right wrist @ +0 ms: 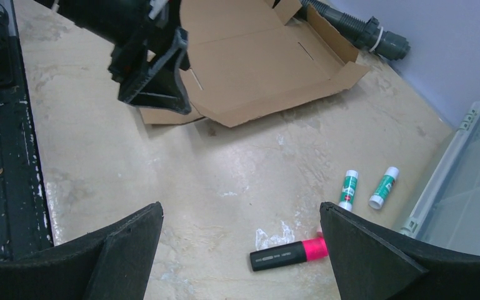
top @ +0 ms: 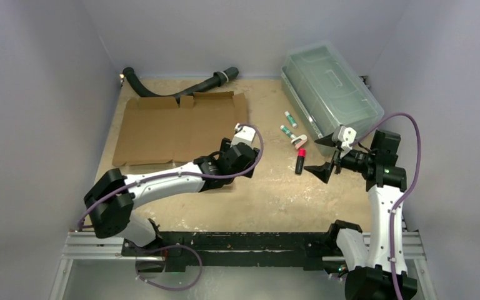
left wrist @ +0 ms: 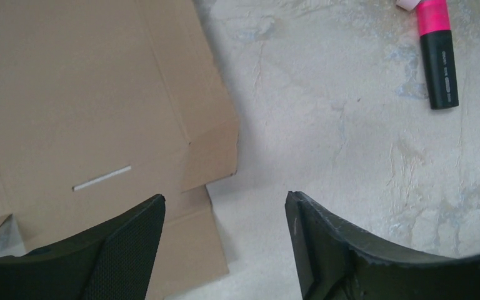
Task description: Fold the paper box
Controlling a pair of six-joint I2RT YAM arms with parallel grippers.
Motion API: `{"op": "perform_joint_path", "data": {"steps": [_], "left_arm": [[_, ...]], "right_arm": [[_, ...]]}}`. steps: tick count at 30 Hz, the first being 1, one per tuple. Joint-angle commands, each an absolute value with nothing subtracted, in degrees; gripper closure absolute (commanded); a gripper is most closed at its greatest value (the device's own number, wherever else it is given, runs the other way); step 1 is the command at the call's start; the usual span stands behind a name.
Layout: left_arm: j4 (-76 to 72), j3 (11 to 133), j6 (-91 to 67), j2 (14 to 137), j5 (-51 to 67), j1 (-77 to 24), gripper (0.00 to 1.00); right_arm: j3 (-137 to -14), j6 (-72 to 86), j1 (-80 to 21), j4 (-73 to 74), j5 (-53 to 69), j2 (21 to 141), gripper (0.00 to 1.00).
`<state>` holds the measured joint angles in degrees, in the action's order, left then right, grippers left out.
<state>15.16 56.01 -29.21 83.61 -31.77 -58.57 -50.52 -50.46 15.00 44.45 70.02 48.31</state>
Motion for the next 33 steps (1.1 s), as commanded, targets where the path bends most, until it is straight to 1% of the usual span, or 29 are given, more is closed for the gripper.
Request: {"op": "perform_joint_path", "data": {"steps": [1, 6, 11, 14, 23, 25, 31, 33], "left_arm": [[9.1, 60.6, -22.3, 88.4, -26.8, -55.6, 0.34], [7.6, 61.7, -15.6, 92.6, -24.2, -54.9, 0.41], [7.6, 62.3, -10.2, 95.1, -19.6, -53.5, 0.56], [7.7, 62.9, -7.9, 96.6, -17.5, -53.0, 0.6], [8.7, 64.5, -5.3, 100.3, -22.0, -53.0, 0.62], [8.8, 64.6, -4.9, 100.9, -22.6, -53.0, 0.69], [8.8, 64.5, -4.4, 101.7, -24.6, -53.4, 0.82], [8.7, 64.5, -4.0, 101.6, -26.3, -53.8, 0.9]], "right_arm": [[-50.5, -50.0, 14.9, 43.5, 70.6, 47.7, 0.01], [-50.3, -49.7, 14.8, 43.5, 71.3, 47.9, 0.01], [-50.2, -49.3, 14.8, 43.2, 71.4, 48.1, 0.01], [-50.1, -49.1, 14.9, 43.1, 71.5, 48.1, 0.01], [-49.8, -48.6, 14.9, 42.6, 71.7, 48.1, 0.01], [-49.8, -48.5, 14.9, 42.6, 71.6, 48.2, 0.01], [-49.7, -48.5, 14.9, 42.4, 71.6, 48.3, 0.01], [-49.7, -48.4, 14.8, 42.4, 71.6, 48.3, 0.01]]}}
